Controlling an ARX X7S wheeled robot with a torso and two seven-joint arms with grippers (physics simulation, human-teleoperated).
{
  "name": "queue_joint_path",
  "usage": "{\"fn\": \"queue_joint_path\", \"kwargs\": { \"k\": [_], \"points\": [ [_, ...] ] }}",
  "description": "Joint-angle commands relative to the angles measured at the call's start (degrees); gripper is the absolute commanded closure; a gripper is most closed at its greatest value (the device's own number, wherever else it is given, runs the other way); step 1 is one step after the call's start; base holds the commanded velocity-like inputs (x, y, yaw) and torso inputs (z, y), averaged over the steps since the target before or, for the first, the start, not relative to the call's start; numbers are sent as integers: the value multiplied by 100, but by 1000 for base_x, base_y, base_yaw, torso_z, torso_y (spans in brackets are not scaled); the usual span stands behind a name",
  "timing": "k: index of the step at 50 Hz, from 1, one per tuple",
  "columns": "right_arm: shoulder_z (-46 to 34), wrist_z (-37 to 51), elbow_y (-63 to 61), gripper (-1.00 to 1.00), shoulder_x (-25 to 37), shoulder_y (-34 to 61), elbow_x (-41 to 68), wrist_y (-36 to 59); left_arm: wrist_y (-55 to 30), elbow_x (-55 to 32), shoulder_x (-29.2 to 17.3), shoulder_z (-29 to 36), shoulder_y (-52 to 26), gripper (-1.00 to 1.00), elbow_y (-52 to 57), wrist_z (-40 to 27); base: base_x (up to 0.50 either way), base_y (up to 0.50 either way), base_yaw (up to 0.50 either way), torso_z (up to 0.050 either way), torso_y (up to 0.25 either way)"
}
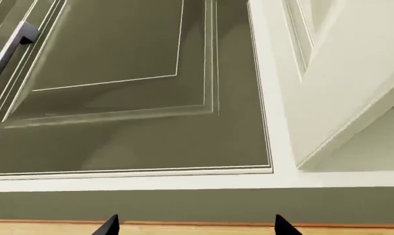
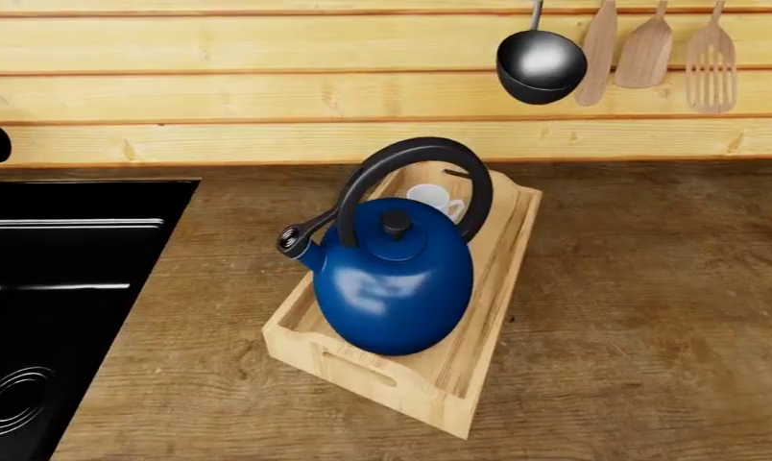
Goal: Pick the kettle from the counter and place it on the tray. Then pick the mug from the cabinet and place it on the tray. Then close the cabinet doors.
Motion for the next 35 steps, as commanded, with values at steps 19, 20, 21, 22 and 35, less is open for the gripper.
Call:
{"fn": "queue_joint_path", "kwargs": {
  "k": [19, 20, 21, 22, 35],
  "points": [
    [-437, 9, -1, -100, 847, 127, 122, -1347, -6733, 6586, 6997, 788, -10096, -100, -3326, 6960, 0, 0, 0, 0, 0],
    [-476, 9, -1, -100, 885, 158, 122, -1394, -6575, 6572, 7072, 860, -10257, -100, -3589, 6970, 0, 0, 0, 0, 0],
    [-509, 9, -2, -100, 922, 188, 126, -1434, -6480, 6546, 7167, 891, -10419, -100, -3840, 6971, 0, 0, 0, 0, 0],
    [-532, 9, -2, -100, 949, 213, 130, -1454, -6394, 6531, 7247, 918, -10549, -100, -4053, 6965, 0, 0, 0, 0, 0],
    [-382, 10, -2, -100, 1004, 138, 294, -1446, -5239, 6187, 8308, 1015, -11702, -100, -6309, 6488, 0, 0, 0, 0, 0]
  ]
}}
